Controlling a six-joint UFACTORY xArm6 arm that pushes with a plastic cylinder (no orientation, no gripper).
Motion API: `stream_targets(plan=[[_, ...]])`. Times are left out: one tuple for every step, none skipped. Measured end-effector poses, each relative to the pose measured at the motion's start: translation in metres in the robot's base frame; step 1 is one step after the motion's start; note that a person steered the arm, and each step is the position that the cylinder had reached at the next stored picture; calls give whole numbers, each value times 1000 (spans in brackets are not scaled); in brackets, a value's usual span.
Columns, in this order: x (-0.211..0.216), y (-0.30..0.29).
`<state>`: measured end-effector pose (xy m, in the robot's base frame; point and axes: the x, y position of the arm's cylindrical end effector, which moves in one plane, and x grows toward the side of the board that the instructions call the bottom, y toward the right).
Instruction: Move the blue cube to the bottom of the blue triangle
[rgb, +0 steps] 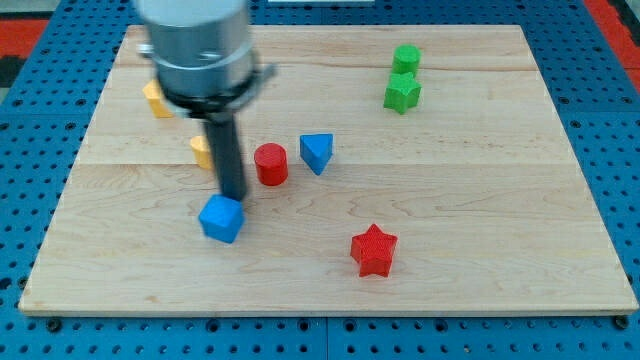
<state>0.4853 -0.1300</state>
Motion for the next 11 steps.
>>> stream_targets(plan=[[15,-82],[56,-45],[60,40],[53,45],[56,-6],[50,10],[30,15],[26,38],[35,85],[16,103],[59,78]])
